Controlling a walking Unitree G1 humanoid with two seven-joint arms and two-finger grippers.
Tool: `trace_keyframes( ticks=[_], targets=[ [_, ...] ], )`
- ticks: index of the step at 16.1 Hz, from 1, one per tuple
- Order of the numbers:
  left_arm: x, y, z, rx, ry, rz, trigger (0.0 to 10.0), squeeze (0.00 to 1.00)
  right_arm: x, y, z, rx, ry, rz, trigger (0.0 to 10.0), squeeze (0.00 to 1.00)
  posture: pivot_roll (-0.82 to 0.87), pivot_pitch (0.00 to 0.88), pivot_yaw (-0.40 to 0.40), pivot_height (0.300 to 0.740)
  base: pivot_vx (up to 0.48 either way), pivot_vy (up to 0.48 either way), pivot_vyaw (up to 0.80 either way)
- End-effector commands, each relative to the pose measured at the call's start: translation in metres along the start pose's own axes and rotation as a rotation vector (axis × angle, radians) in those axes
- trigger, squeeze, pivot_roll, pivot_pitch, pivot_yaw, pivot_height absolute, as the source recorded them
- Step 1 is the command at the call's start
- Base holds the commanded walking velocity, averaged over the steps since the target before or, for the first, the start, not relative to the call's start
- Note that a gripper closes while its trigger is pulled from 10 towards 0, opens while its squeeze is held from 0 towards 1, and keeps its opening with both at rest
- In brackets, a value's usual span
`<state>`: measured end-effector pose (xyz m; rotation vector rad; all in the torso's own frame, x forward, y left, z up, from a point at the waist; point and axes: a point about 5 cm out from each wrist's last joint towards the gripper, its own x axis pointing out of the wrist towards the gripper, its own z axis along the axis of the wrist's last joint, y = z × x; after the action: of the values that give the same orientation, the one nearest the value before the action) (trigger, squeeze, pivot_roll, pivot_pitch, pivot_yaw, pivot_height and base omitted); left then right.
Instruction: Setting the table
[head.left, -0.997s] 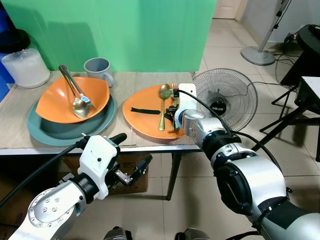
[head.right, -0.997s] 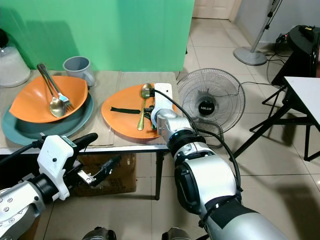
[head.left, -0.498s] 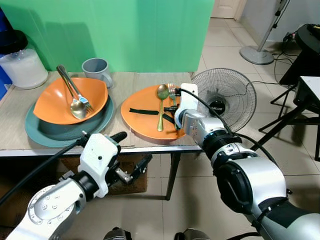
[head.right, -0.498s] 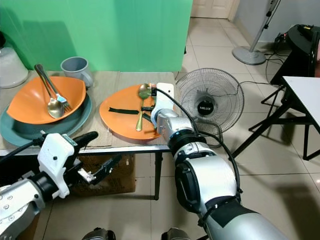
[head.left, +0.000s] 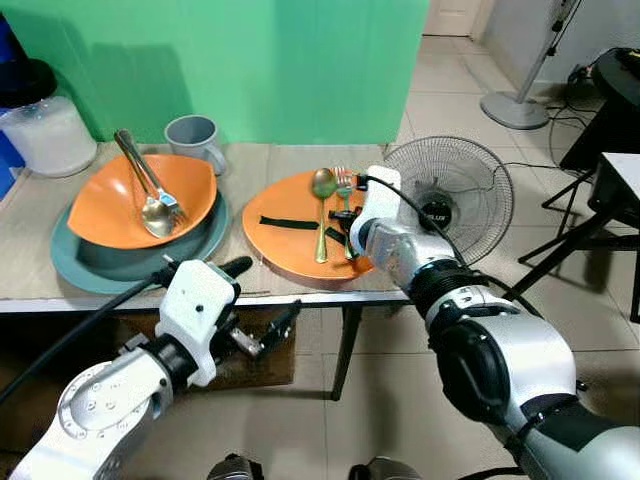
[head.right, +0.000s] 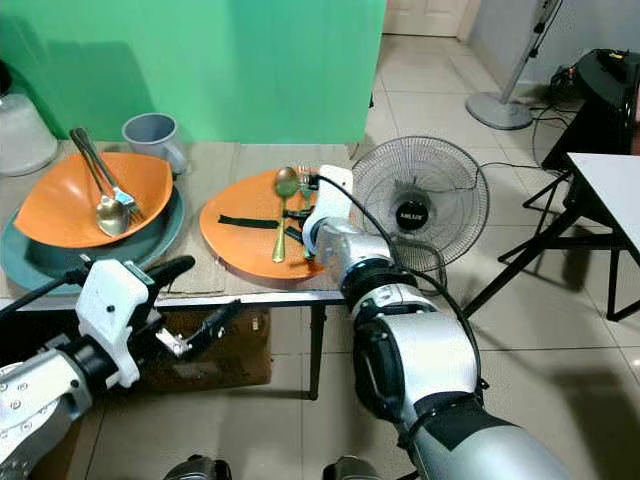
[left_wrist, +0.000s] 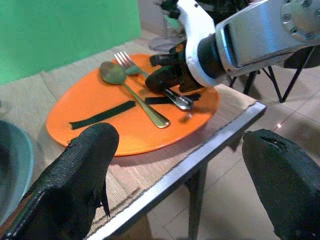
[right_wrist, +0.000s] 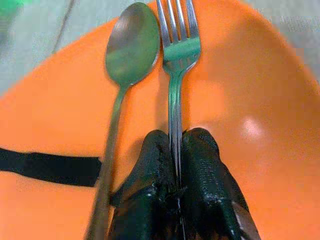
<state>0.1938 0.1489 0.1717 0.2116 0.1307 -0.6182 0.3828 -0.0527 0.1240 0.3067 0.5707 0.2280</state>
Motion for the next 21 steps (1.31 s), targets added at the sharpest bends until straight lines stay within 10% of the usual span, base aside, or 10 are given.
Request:
trace_keyframes(
  ticks=[1,11,12,21],
  targets=[
    [0.002,0.002,0.001,0.007,-0.013,0.016,10.0,0.0,-0.001,0.006,0.004,0.026,0.002,0.068,0.0,0.0,0.02,0.042,-0.018,0.74,0.0,0.0,0.0],
    [0.017,0.007,0.003,0.009,-0.066,0.081,10.0,0.0,-0.022,-0.014,0.046,0.023,-0.227,0.252,0.0,0.0,-0.02,0.0,0.027,0.74,0.0,0.0,0.0],
    [0.018,0.007,0.003,0.013,-0.083,0.126,10.0,0.0,-0.034,-0.02,0.048,0.026,-0.279,0.287,10.0,0.0,-0.02,0.0,0.028,0.74,0.0,0.0,0.0],
    [0.026,-0.004,0.0,-0.035,-0.104,0.347,10.0,0.0,-0.143,-0.084,0.014,-0.109,-0.533,-0.015,10.0,0.0,-0.09,0.0,0.051,0.74,0.0,0.0,-0.62]
  ],
)
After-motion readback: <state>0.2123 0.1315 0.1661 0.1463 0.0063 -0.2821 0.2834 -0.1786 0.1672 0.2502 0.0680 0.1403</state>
